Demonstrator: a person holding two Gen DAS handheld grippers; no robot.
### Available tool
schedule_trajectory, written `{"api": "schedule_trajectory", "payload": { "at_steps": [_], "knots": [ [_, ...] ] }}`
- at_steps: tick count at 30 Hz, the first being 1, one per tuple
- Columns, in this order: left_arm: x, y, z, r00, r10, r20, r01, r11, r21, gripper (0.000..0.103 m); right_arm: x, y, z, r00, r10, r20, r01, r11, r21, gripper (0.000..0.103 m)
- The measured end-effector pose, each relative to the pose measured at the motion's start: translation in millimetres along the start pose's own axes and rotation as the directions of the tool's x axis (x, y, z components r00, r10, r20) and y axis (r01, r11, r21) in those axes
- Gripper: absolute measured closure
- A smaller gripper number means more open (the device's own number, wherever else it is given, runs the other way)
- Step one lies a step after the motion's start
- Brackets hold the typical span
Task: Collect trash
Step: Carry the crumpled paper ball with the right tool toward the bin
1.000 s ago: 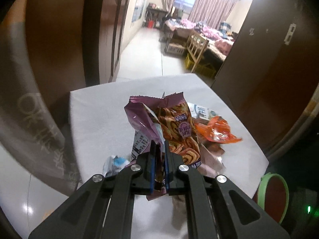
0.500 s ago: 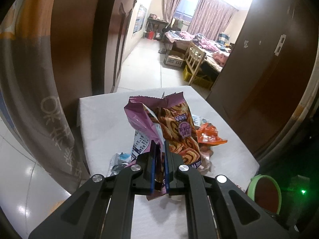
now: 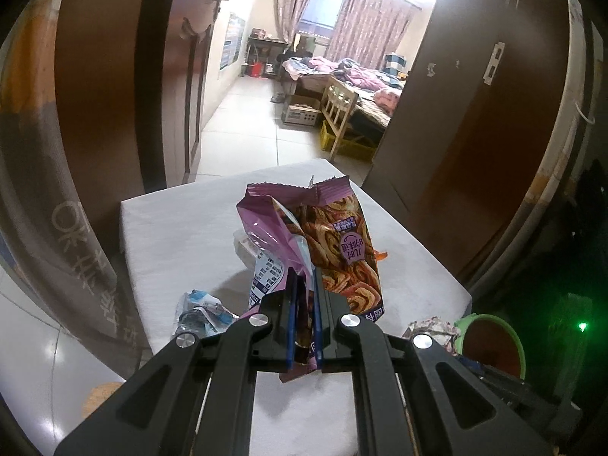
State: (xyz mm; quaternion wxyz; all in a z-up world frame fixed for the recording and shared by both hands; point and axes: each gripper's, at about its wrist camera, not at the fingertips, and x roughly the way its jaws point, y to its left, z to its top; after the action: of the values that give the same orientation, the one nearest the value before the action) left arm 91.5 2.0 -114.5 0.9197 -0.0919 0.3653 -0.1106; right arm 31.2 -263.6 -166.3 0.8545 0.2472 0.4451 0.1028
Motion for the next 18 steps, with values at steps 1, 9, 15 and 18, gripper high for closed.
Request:
{"api": "schedule_trajectory", "payload": {
  "at_steps": [1,9,15,18],
  "knots": [
    [-1,-1,0,1.0,0.001,0.003,-0.001,1.0,0.005,0.099,-1,0,0,1.0,0.002,0.002,-0.002,1.0,0.0,0.068],
    [-11,-2,-2,1.0,0.011,0.019,-0.011,1.0,0.015,0.099,-11,-2,3,0.999,0.025,0.024,-0.026,1.0,0.014,0.068],
    [-22,-11,-1,0.999,0.002,0.049,-0.004,0.999,0.032,0.099,-28,-8,5,0.998,0.016,0.066,-0.018,0.999,0.029,0.068],
    [-24,-16,-1,0.999,-0.005,0.054,0.003,0.999,0.038,0.099,-38,-12,7,0.996,0.012,0.091,-0.016,0.999,0.039,0.068]
  ]
}}
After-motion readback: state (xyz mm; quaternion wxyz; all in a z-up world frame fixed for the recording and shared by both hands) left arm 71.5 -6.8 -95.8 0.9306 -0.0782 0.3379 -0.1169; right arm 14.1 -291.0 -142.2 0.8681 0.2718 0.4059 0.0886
